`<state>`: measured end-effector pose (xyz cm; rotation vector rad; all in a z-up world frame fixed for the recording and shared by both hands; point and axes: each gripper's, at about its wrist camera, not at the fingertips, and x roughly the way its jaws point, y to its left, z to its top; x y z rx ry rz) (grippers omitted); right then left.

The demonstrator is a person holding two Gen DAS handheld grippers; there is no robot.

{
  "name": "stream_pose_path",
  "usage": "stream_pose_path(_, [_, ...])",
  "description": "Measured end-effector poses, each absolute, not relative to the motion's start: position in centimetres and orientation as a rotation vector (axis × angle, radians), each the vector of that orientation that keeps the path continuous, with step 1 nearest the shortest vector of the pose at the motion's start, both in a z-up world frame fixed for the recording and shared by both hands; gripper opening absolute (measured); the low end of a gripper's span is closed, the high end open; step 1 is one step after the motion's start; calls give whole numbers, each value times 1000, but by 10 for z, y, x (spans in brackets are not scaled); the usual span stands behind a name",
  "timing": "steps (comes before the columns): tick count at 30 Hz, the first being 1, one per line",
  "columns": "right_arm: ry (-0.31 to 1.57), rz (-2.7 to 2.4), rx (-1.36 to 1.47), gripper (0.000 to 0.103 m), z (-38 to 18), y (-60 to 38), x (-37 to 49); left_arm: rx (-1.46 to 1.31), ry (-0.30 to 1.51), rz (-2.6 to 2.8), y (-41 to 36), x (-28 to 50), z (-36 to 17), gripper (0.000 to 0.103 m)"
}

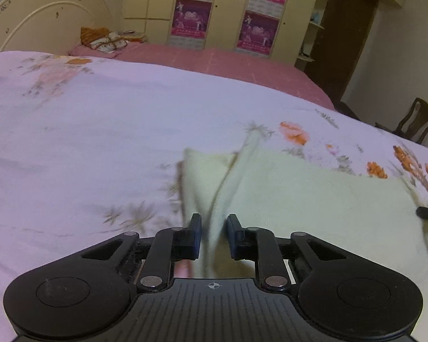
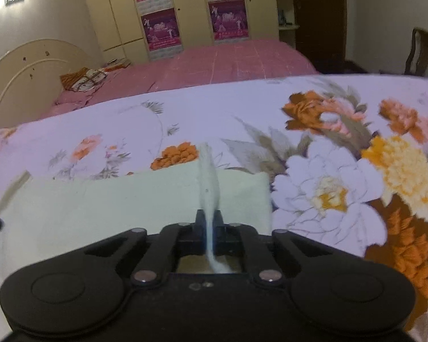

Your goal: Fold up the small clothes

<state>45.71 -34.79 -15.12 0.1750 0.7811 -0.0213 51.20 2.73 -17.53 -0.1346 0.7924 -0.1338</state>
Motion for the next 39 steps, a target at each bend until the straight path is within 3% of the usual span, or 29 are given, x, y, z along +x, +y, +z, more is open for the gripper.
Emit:
stream_pose_path(4, [785, -70, 205, 3, -158, -361, 459, -161, 793, -116, 30, 511, -176, 19])
stream_pose_path(7, [770, -63, 202, 20, -151, -356, 454, -120, 779, -111, 24, 505, -168, 20])
stream_pose_path(13, [702, -37, 153, 23, -128, -346, 433, -43, 713, -170, -6, 490, -137, 20])
stream_pose_path(14, [701, -27, 160, 24, -126, -345, 433, -50, 712, -193, -13, 491, -134, 28])
stream_pose_path(15, [699, -10, 165, 24, -123, -342, 432, -56, 715, -213, -20, 494, -133, 52])
stream_pose_path(17, [702, 23, 157, 27, -122, -332, 434, -56, 708, -231, -34, 501, -134, 87])
stream_pose_path(23, [734, 77, 119, 36, -134, -304, 450, -71, 800, -175, -40, 540, -162, 87])
stream_pose_path(29, [762, -49, 128, 33, -157, -342, 450, -189, 833, -52, 9, 539, -185, 87])
stream_pose_path(30, [756, -53, 156, 33, -158, -350, 447, -212, 817, -49, 15, 535, -185, 87])
stream_pose_path(31, [768, -98, 152, 42, -159, -354, 446, -189, 823, -42, 15, 531, -183, 87])
stream_pose_path(32, [771, -113, 151, 44, -159, -357, 444, -167, 821, -48, 12, 527, -182, 87])
stream_pose_path(39, [705, -46, 118, 44, -138, -331, 412, -163, 772, -144, -3, 475, -156, 87])
